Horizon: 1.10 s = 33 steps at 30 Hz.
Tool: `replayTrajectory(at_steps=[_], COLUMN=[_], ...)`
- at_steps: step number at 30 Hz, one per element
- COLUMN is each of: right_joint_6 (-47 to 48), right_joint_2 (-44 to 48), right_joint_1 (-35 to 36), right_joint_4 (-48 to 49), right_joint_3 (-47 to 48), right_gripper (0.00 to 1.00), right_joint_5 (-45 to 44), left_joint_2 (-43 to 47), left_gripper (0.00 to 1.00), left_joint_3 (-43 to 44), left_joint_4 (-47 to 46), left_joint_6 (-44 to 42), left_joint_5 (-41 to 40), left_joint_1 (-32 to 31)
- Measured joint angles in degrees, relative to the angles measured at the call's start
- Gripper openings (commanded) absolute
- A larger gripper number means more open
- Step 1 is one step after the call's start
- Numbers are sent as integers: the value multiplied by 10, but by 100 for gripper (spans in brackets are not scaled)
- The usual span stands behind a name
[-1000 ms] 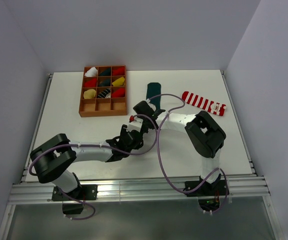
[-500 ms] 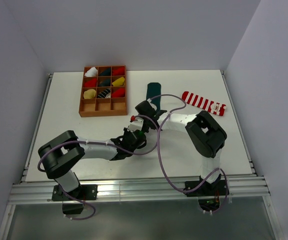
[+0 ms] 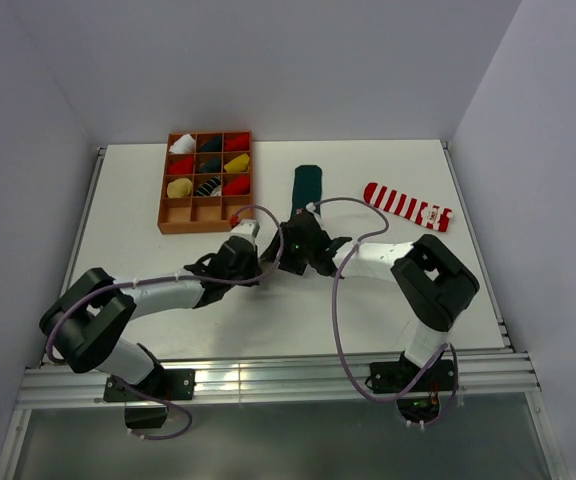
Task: Roll the socks
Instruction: Pick up the sock at the center of the board.
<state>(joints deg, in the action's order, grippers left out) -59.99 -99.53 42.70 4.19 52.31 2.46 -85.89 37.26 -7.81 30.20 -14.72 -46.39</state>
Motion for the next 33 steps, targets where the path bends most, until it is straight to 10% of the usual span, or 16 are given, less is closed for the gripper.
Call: replayTrajectory(at_steps=[16, 33], right_joint_6=[-16, -22], right_joint_2=[-16, -54], right_joint_1=[0, -2], right_joint_4=[69, 103], right_joint_3=[-21, -6], right_gripper=[68, 67], right_joint_5=[2, 2], left_joint_2=[-14, -66], left_gripper=[1, 1], left_joint_3=[-28, -52], left_joint_4=[-46, -138], left_joint_6=[118, 189], left_joint_5=[290, 409], left_joint_1=[170, 226])
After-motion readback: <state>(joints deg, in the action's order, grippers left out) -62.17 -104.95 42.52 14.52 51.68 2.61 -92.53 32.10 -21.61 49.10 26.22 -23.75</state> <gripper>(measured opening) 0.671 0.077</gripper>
